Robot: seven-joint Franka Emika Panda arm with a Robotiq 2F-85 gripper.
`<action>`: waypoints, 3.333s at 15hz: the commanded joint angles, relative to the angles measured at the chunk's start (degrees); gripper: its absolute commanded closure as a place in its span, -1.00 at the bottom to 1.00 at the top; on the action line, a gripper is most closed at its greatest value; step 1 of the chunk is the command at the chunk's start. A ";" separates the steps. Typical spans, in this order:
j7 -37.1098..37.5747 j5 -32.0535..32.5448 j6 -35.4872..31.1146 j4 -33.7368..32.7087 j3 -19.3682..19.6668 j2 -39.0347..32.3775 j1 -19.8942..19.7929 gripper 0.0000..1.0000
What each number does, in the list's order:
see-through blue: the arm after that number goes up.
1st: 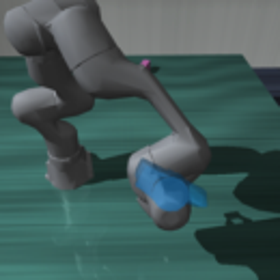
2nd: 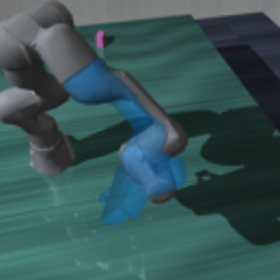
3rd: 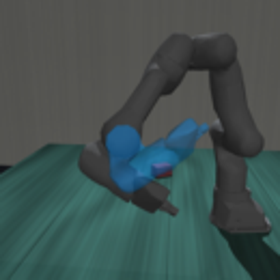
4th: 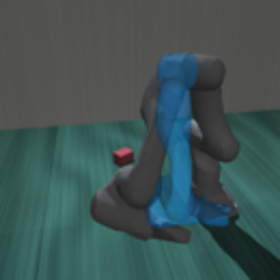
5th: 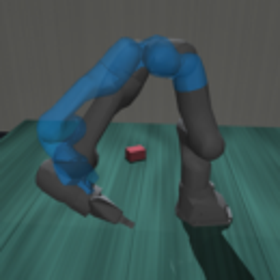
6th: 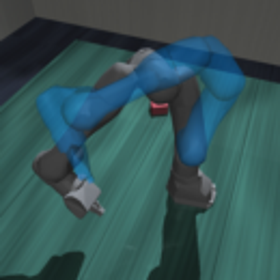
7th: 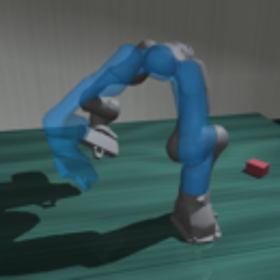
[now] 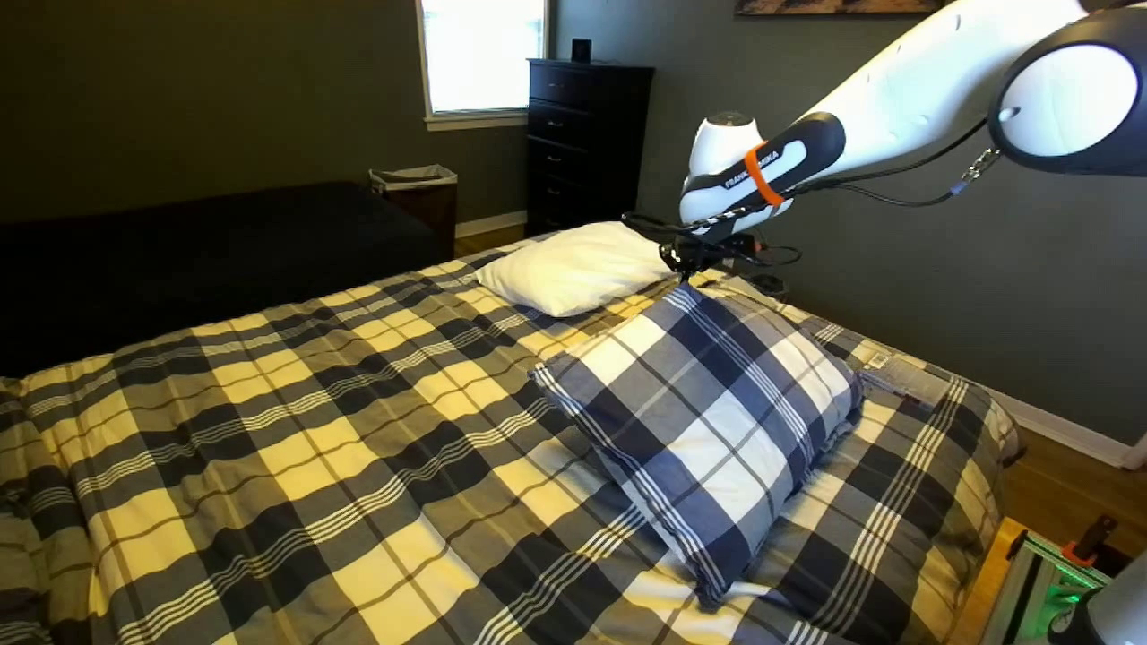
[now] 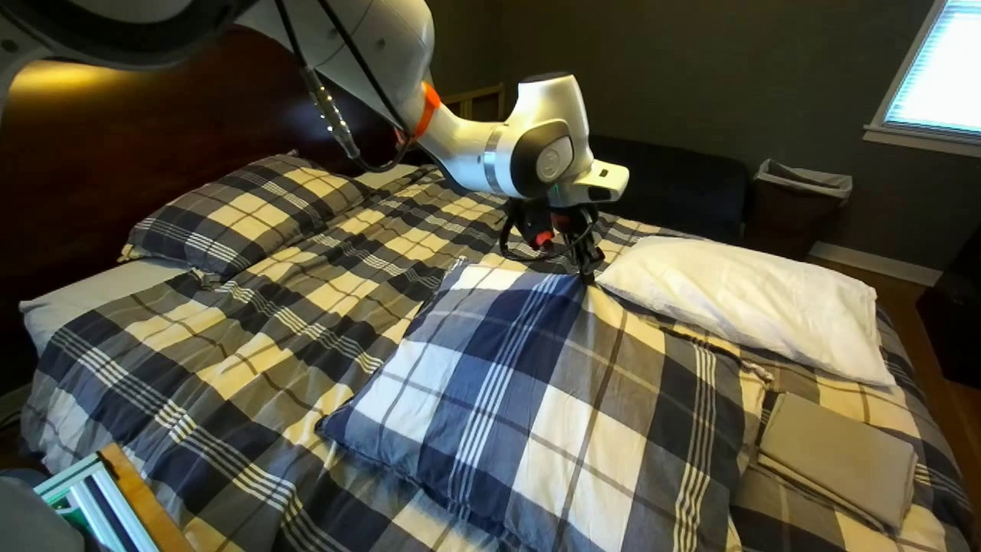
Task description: Turn the pillow upside down
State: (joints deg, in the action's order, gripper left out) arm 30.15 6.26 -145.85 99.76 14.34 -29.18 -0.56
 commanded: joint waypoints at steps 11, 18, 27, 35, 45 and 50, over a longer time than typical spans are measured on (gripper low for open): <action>14.24 7.79 -32.47 6.10 8.63 6.33 9.40 0.99; 12.44 6.40 -30.29 5.91 7.28 5.24 8.52 0.96; 9.22 7.54 -30.42 14.44 5.68 9.76 8.51 0.99; -1.40 4.78 -24.18 25.07 0.76 19.79 3.91 0.99; -5.98 7.32 -5.19 30.30 -0.37 27.71 0.25 0.99; -8.39 6.31 2.37 32.44 -2.57 29.10 -2.79 0.99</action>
State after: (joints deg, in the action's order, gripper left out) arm 23.57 12.66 -146.86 129.39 13.52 -2.37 -1.05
